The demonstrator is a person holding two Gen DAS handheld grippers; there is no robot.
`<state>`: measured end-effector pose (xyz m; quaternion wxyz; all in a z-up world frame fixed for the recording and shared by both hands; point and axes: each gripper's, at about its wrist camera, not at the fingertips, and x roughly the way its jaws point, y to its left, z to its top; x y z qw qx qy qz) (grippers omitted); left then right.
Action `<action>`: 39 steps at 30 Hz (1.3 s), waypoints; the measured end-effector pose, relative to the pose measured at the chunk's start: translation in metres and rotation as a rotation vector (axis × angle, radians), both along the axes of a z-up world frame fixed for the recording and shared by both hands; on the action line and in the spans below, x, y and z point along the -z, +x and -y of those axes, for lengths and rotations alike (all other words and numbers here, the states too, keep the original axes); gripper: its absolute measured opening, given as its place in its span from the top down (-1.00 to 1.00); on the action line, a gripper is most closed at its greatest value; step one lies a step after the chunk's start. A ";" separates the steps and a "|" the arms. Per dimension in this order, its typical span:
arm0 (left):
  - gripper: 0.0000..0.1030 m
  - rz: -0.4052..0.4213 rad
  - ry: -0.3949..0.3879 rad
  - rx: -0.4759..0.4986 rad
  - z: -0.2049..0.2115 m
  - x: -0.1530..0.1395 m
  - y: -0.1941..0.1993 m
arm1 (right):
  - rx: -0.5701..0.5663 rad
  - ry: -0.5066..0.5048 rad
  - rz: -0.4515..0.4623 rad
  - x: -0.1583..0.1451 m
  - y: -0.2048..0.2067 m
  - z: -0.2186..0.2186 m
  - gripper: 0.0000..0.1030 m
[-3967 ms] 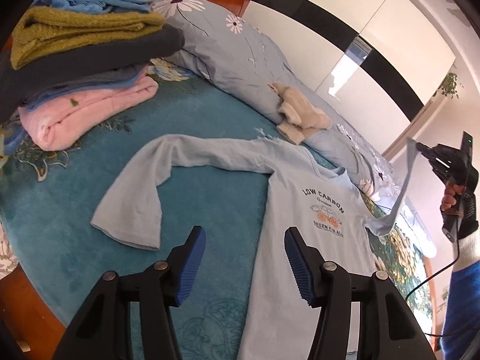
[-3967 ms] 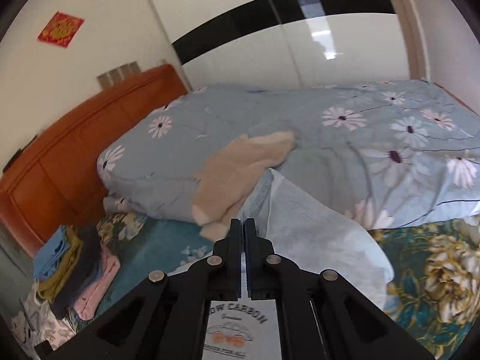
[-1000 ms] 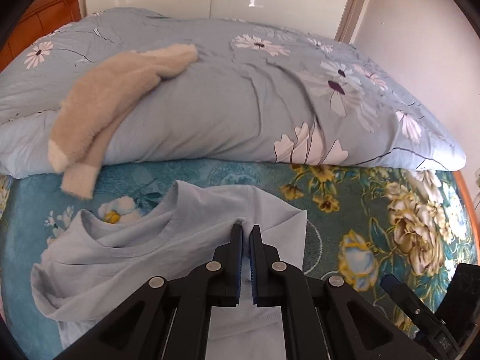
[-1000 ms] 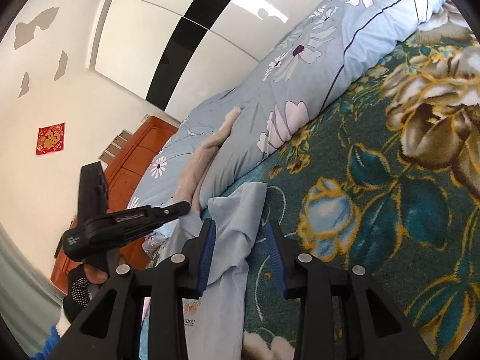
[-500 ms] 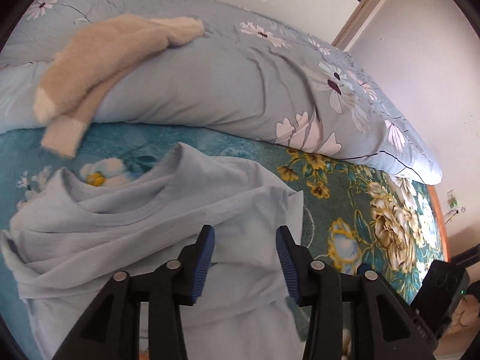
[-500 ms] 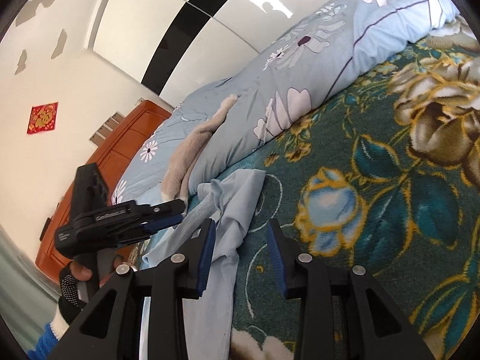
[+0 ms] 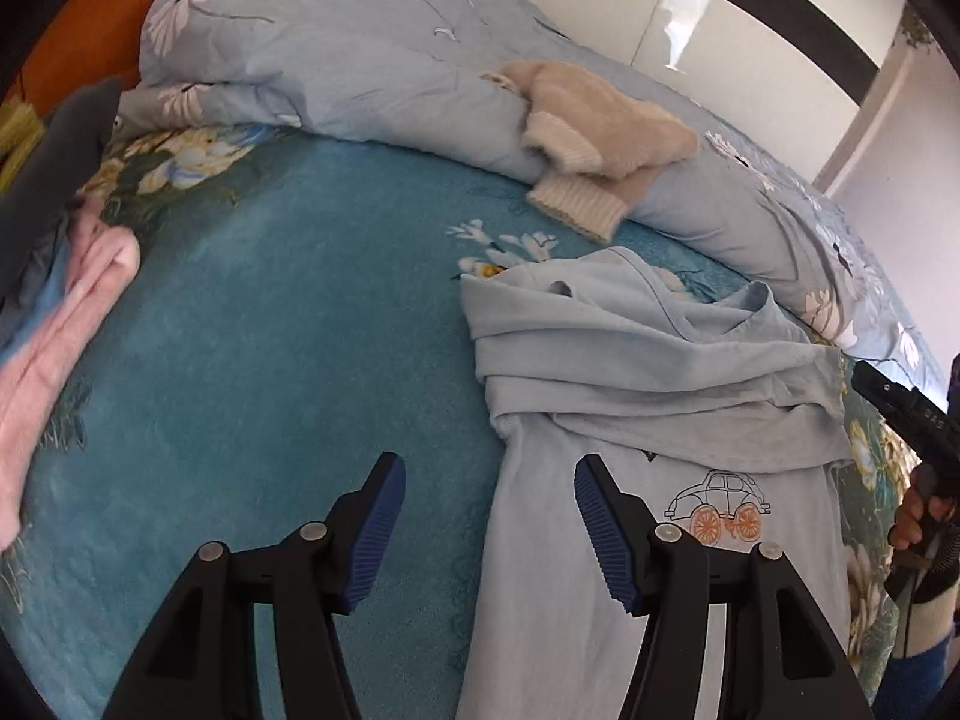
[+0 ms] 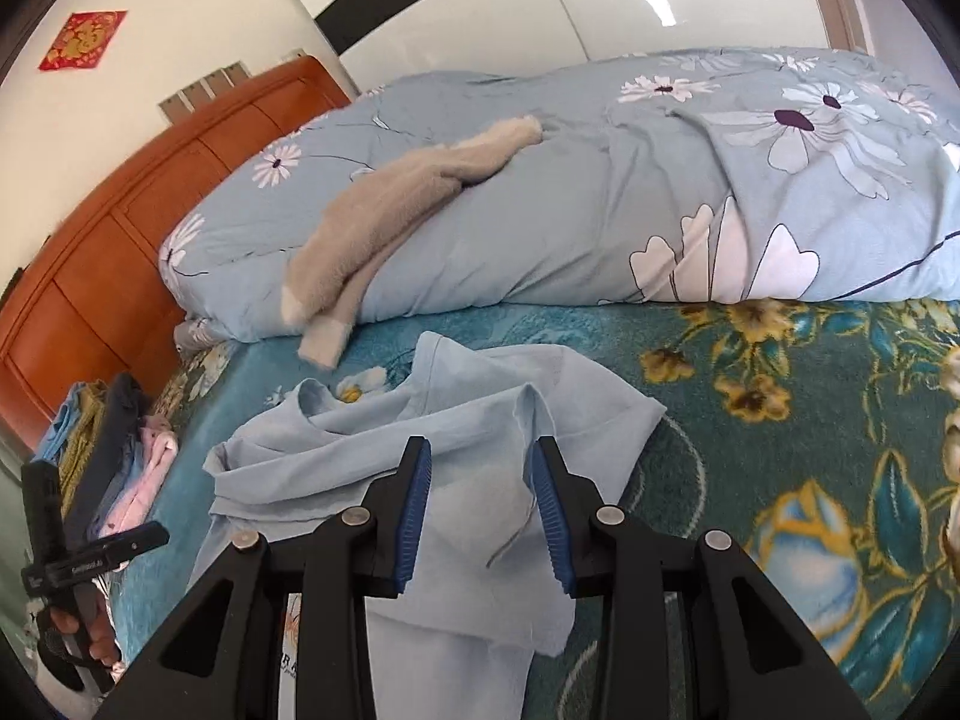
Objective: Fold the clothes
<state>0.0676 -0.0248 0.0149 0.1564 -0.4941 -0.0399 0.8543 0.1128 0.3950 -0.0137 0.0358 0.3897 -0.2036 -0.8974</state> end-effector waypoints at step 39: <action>-0.22 -0.003 0.219 -0.017 0.004 0.016 0.002 | -0.466 -0.297 -0.142 -0.245 -0.065 0.180 0.96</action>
